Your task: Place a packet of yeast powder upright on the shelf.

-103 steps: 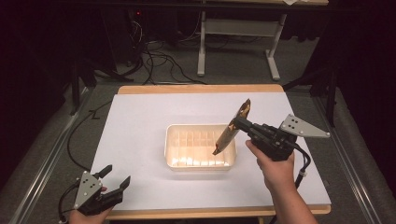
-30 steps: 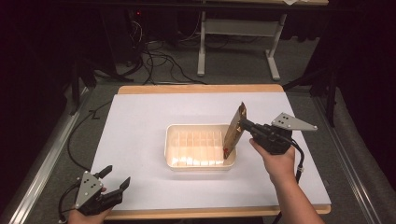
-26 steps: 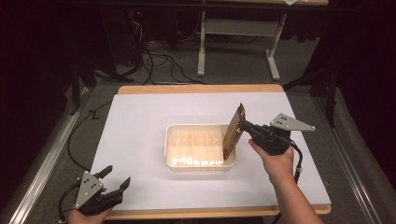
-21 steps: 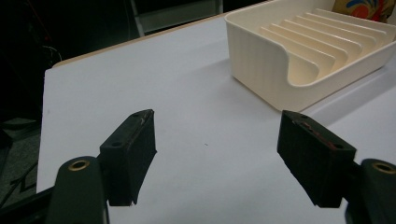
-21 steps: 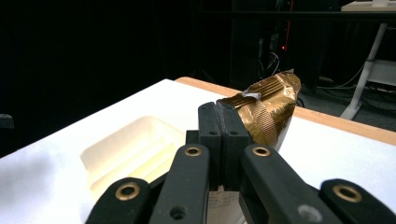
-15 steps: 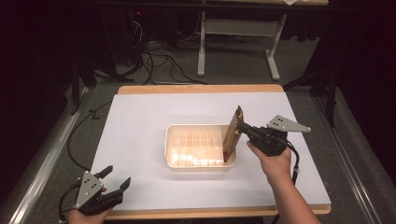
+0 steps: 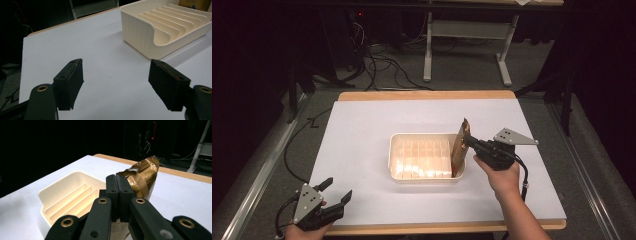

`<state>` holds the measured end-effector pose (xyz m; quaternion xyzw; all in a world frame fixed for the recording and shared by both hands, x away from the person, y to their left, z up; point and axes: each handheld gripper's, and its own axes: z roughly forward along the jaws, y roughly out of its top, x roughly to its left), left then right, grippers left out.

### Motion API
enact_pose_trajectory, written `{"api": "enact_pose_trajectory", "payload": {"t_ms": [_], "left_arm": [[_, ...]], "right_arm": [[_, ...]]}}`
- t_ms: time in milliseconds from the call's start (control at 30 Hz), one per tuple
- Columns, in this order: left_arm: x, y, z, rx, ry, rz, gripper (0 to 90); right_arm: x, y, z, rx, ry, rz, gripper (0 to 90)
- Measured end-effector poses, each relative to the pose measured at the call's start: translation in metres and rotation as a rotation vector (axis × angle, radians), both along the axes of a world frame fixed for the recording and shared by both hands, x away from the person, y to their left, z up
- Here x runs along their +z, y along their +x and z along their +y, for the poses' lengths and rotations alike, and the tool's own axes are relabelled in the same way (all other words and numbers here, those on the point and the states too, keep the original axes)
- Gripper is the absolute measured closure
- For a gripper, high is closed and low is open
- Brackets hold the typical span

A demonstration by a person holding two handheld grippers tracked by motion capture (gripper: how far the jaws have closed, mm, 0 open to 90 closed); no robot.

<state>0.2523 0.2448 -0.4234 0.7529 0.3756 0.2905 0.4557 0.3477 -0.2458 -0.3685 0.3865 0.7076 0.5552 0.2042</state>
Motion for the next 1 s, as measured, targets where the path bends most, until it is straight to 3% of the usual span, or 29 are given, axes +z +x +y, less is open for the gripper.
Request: {"api": "enact_pose_trajectory", "payload": {"t_ms": [400,1000], "left_arm": [[-0.001,0.001,0.0,0.0,0.001,0.006,28.6],[-0.001,0.002,-0.001,-0.004,0.006,0.009,28.5]], "right_arm": [[0.003,0.0,0.002,-0.008,-0.005,0.004,84.0],[0.022,-0.01,0.012,0.002,-0.006,-0.005,50.4]]}}
